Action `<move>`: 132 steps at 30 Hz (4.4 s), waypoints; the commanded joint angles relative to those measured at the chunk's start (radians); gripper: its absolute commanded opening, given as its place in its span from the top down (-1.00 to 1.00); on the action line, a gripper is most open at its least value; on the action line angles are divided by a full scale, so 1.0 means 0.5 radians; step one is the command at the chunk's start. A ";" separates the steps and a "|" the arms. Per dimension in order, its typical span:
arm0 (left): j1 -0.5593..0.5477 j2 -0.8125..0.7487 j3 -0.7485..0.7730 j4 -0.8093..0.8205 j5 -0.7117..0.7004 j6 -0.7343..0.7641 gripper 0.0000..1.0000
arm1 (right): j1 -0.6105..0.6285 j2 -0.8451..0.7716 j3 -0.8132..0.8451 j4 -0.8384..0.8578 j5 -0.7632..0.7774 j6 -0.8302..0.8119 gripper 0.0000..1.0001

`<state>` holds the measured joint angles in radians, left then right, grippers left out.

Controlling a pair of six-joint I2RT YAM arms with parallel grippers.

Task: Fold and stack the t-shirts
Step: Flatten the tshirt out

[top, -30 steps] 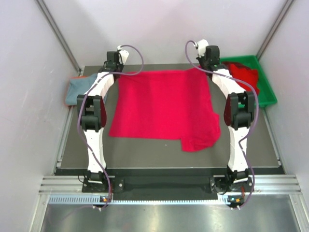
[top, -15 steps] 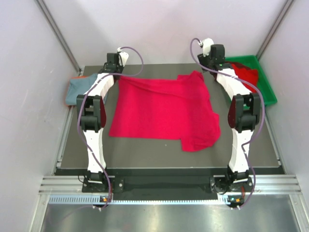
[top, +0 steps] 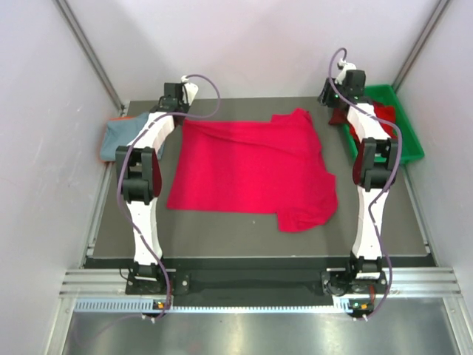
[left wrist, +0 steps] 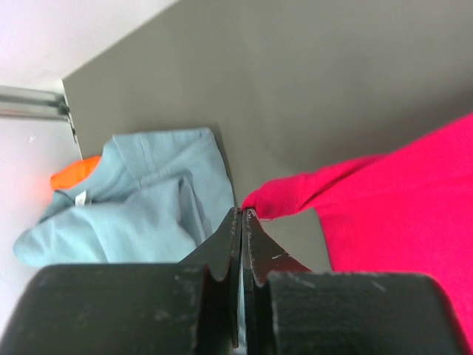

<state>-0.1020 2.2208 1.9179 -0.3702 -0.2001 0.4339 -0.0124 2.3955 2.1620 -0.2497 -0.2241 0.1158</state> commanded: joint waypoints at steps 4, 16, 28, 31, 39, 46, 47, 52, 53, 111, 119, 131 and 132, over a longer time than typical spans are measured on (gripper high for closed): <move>-0.057 -0.297 -0.145 -0.088 0.063 -0.061 1.00 | -0.012 0.069 0.011 0.082 -0.346 0.572 0.07; -0.170 -0.382 -0.188 -0.263 0.090 -0.147 1.00 | 0.071 0.289 0.112 0.165 -0.359 0.818 0.11; -0.207 -0.475 -0.308 -0.275 0.057 -0.181 1.00 | 0.132 0.354 0.125 0.144 -0.288 0.842 0.89; -0.204 -0.487 -0.326 -0.257 0.069 -0.175 1.00 | 0.144 0.201 -0.001 0.125 -0.300 0.799 1.00; -0.204 -0.499 -0.409 -0.067 0.173 -0.162 1.00 | 0.264 -0.409 -0.660 0.002 -0.395 0.683 1.00; -0.201 -0.502 -0.436 0.041 0.244 -0.156 1.00 | 0.448 -0.603 -0.971 -0.053 -0.362 0.634 0.32; -0.195 -0.505 -0.436 0.041 0.253 -0.150 1.00 | 0.451 -0.612 -0.956 -0.059 -0.350 0.615 0.26; -0.179 -0.508 -0.440 0.041 0.262 -0.156 1.00 | 0.393 -0.564 -0.711 -0.135 -0.196 0.441 0.13; -0.179 -0.508 -0.443 0.038 0.265 -0.168 1.00 | 0.381 -0.545 -0.683 -0.148 -0.178 0.416 0.12; -0.170 -0.505 -0.482 0.062 0.198 -0.227 1.00 | 0.344 -0.530 -0.771 -0.252 -0.061 0.173 0.48; -0.167 -0.511 -0.498 0.072 0.207 -0.236 1.00 | 0.344 -0.539 -0.774 -0.265 -0.061 0.164 0.49; -0.170 -0.490 -0.473 0.081 0.225 -0.245 1.00 | 0.328 -0.621 -0.817 -0.262 -0.027 0.134 0.50; -0.167 -0.490 -0.476 0.084 0.228 -0.248 1.00 | 0.325 -0.625 -0.823 -0.262 -0.027 0.134 0.49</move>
<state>-0.1905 2.0151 1.6752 -0.3870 -0.0975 0.3195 0.1539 2.1635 1.7569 -0.3954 -0.2508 0.2008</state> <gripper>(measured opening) 0.011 0.252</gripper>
